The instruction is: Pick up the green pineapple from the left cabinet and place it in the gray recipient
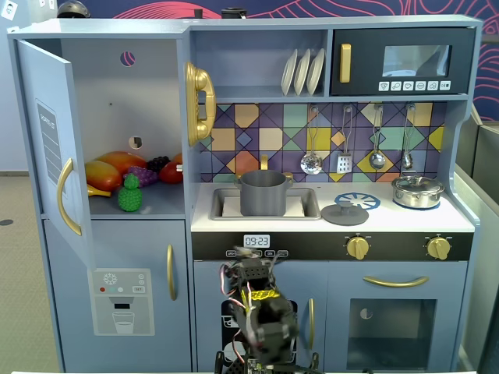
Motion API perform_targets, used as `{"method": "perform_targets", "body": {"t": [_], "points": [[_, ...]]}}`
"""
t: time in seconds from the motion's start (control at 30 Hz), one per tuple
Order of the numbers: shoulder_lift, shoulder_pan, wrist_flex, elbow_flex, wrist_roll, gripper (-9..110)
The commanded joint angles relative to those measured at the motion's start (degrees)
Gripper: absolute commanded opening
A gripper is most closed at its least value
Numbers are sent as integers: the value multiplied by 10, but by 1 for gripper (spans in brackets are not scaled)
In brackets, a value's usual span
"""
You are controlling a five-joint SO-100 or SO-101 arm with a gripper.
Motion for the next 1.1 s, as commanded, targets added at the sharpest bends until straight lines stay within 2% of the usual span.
{"method": "perform_targets", "body": {"t": [0.0, 0.07, 0.17, 0.37, 0.73, 1.07], "points": [[-91, -179, -522, -25, 48, 3], [-143, -246, -629, -57, 23, 7], [-160, -311, -650, -127, 12, 13], [-230, -355, -656, -239, -58, 20], [-395, -308, -721, -385, -86, 31], [-499, -279, -764, -463, -18, 39]]}}
